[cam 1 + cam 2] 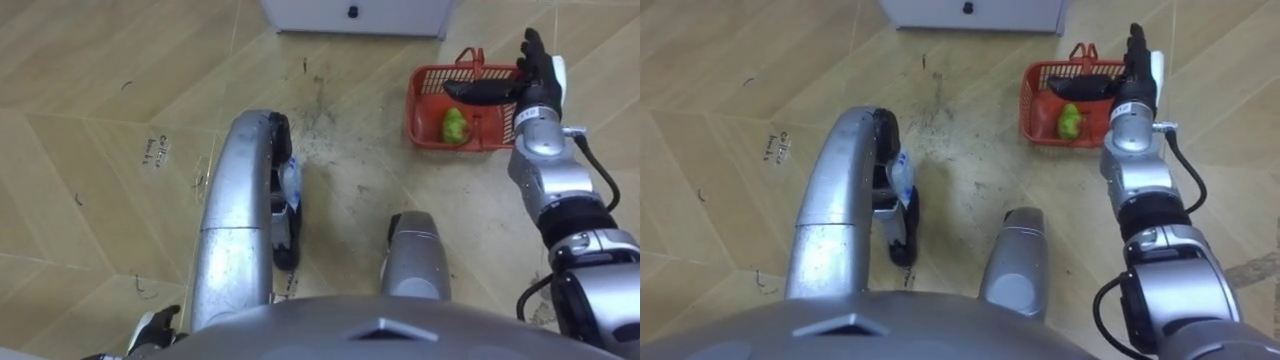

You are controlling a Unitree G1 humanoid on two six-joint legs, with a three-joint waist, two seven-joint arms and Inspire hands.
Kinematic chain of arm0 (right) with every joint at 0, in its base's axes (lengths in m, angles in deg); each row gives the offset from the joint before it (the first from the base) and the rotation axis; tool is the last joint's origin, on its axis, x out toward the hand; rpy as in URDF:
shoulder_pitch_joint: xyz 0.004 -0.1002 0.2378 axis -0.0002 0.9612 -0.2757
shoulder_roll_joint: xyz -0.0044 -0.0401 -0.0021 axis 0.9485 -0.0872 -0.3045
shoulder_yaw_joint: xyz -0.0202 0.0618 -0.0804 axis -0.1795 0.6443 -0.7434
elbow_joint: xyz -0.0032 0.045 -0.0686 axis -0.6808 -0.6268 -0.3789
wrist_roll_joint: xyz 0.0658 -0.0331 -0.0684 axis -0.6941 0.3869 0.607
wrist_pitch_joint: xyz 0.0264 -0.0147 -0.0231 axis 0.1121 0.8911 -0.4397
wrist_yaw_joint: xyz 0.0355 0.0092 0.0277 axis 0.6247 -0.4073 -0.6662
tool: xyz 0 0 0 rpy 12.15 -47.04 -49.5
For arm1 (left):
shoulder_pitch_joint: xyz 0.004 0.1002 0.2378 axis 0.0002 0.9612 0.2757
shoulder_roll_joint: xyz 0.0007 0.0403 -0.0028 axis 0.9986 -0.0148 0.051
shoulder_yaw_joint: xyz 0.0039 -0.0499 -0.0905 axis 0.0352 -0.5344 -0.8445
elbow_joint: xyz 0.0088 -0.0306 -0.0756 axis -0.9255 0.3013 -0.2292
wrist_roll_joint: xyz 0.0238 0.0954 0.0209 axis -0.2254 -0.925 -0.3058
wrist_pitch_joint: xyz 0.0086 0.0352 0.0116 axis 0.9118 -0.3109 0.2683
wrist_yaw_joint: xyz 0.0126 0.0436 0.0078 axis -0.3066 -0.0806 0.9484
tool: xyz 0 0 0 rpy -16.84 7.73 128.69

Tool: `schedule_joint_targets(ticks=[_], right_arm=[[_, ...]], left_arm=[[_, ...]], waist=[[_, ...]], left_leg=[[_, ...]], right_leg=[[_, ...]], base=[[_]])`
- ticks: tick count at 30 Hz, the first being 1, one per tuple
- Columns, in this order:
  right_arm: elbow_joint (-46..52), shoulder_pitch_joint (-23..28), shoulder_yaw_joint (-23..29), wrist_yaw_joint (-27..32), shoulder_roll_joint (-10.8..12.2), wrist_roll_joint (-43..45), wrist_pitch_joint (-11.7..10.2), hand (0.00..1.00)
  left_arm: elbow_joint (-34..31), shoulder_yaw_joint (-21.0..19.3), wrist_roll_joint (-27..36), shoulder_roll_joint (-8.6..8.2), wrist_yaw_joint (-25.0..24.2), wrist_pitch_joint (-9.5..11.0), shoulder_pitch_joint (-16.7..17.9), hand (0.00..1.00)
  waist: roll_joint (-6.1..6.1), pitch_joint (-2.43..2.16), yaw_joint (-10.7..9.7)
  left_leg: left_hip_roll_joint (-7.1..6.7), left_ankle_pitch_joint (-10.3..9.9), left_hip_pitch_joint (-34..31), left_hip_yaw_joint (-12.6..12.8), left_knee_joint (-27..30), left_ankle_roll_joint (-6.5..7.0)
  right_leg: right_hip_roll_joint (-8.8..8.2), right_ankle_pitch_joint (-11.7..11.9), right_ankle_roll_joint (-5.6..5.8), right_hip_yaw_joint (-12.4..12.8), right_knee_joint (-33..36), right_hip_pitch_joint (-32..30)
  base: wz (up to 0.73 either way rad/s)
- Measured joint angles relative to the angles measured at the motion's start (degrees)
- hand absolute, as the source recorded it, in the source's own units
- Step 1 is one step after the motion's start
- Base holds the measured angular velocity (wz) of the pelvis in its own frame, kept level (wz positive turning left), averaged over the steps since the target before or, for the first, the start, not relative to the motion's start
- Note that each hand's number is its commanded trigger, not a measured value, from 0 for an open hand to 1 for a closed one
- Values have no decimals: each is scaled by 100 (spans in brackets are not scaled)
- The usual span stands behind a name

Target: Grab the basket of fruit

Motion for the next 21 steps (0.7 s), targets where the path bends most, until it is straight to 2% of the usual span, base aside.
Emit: schedule_joint_targets(ticks=[5,9,15,19,21], right_arm=[[-508,-3,3,-104,-42,-261,0,0],[-949,-15,-1,-259,-108,-547,5,0],[-1296,-131,-16,-446,-262,-850,9,0],[-1552,-140,-21,-537,-264,-907,28,0],[-1700,-197,-22,-588,-266,-964,49,0]], left_arm=[[-4,95,11,0,-3,-1,-2,0],[-2,366,113,3,-83,-7,0,0],[-49,407,109,68,-296,-13,15,0],[-50,411,109,110,-390,-117,14,0],[-61,483,106,109,-423,-179,8,0]], waist=[[20,-1,161],[80,2,295],[118,4,488],[138,11,614],[210,18,617]], left_leg=[[1,2,-3,-1,-4,-4],[0,3,-29,6,-5,-7],[-6,10,-98,6,-6,-18],[-16,10,-108,11,-4,-16],[-15,21,-116,10,11,6]], right_leg=[[3,-4,9,-2,2,-9],[0,-4,10,0,4,-28],[-10,-7,13,-31,13,-57],[-26,-6,13,-61,9,-44],[-34,-7,13,-100,12,-30]], base=[[0],[0],[2],[4],[5]])
